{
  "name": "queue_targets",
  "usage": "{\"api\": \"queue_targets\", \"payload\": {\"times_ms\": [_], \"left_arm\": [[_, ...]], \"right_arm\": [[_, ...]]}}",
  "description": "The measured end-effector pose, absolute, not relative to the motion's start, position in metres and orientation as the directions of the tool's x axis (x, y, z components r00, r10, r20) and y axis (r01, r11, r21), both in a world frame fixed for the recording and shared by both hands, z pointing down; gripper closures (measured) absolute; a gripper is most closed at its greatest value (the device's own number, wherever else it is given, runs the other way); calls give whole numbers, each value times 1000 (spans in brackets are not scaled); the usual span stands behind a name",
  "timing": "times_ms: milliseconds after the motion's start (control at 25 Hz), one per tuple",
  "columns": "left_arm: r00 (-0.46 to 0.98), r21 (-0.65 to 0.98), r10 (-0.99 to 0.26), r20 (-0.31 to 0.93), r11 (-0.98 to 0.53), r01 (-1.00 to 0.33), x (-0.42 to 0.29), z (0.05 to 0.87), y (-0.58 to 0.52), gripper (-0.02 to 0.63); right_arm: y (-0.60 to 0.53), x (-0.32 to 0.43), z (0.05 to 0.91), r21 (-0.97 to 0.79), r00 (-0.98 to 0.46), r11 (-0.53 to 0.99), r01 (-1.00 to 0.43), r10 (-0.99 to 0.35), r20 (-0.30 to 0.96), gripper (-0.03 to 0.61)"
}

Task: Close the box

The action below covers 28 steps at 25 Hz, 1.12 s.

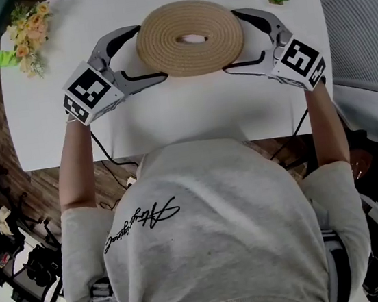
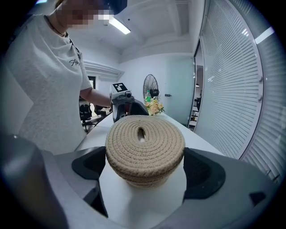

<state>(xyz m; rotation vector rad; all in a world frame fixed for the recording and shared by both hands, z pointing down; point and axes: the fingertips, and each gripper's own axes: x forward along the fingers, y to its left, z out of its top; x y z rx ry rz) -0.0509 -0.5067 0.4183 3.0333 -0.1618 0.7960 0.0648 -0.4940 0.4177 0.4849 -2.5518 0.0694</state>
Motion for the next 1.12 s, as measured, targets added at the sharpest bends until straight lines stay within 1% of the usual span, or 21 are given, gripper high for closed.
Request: {"api": "queue_targets", "payload": {"times_ms": [520,800,1120], "left_arm": [[871,20,-89,483,-993,-113,-53,423,-511,120],[860,-10,-98,500,-994,-108,-51,418,-503,120],[866,-6,-115,486,-992,-128,-56,422,-502,120]], "right_arm": [[-500,65,425,-4,-803,940,-341,-289,521,28],[-492,66,423,9,-792,941,-338,-289,538,28],[-493,58,426,11,-785,940,-341,-292,547,26]]}}
